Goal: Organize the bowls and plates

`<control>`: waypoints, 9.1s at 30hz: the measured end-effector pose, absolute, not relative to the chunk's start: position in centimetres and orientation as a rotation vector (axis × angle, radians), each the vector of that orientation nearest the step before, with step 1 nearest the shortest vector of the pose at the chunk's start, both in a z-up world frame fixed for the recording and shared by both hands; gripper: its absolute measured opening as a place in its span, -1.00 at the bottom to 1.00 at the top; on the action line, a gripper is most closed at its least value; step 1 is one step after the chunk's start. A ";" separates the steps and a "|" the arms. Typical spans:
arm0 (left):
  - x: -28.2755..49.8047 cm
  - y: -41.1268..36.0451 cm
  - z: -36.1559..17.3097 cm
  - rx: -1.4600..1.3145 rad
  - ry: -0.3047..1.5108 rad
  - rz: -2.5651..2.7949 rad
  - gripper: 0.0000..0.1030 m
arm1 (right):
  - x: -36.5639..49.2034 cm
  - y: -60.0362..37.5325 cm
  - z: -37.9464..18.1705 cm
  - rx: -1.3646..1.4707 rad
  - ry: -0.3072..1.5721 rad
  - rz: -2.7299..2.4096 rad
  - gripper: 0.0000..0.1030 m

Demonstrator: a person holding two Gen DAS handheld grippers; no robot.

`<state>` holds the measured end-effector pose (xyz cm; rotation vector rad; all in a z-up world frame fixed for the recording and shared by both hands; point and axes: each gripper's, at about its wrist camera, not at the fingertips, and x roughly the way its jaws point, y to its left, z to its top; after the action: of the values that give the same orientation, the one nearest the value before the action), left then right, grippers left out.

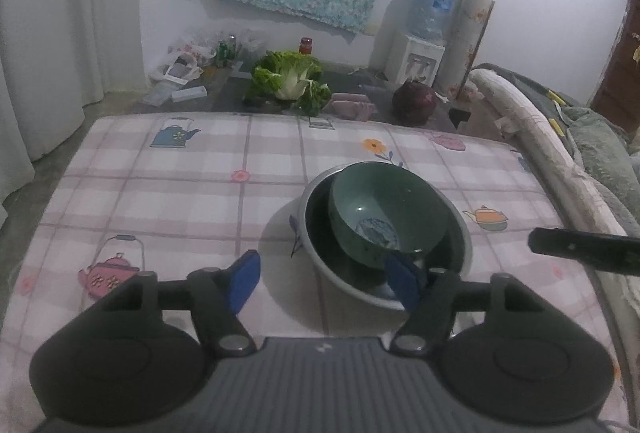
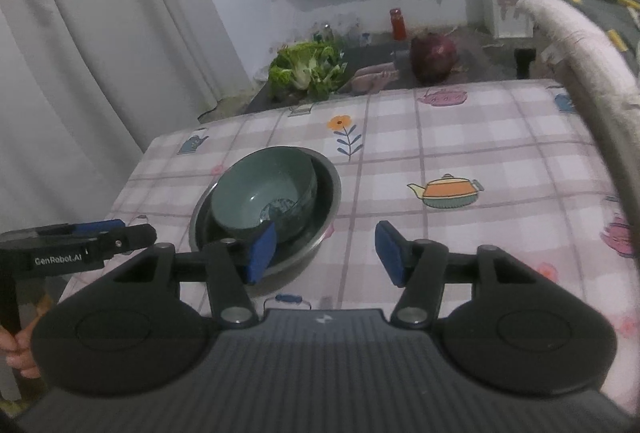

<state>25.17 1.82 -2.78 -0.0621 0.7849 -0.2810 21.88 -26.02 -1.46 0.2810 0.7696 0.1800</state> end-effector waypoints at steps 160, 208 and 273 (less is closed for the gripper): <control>7.1 2.4 0.5 -0.040 0.714 -0.241 0.82 | 6.3 -26.6 -4.8 0.505 0.716 0.131 0.25; -0.6 1.5 -3.0 0.078 0.862 -0.108 1.00 | -5.2 -16.7 -1.8 0.103 0.795 -0.049 0.97; 0.1 1.9 -3.3 0.089 0.875 -0.085 1.00 | -4.3 -16.9 -2.6 0.122 0.841 -0.038 0.97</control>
<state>0.12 1.86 -3.27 0.0887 0.8745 -0.0848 -4.27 -16.90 -2.56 0.1216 0.8407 -0.0384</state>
